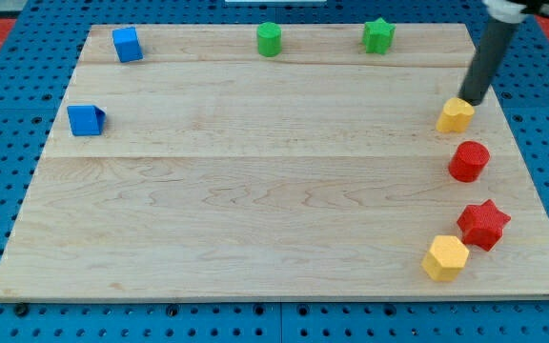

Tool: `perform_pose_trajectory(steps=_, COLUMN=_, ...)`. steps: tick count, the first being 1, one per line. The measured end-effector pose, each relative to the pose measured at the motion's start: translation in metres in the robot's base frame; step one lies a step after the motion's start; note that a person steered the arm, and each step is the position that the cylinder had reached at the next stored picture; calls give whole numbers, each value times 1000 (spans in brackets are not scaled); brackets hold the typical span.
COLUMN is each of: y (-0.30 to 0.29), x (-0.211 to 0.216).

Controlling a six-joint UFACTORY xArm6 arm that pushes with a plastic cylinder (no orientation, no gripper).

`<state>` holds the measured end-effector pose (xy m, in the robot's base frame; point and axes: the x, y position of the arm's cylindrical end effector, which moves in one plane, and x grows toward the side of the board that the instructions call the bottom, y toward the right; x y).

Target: Push the red star slightly left and up

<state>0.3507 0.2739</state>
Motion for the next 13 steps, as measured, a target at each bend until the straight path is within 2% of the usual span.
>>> perform_pose_trajectory(steps=1, y=63, x=-7)
perform_pose_trajectory(steps=3, y=72, x=-5)
perform_pose_trajectory(steps=5, y=71, x=40)
perform_pose_trajectory(steps=6, y=68, x=91)
perform_pose_trajectory(steps=10, y=72, x=131)
perform_pose_trajectory(steps=11, y=55, x=178)
perform_pose_trajectory(steps=12, y=45, x=208)
perform_pose_trajectory(steps=13, y=29, x=210)
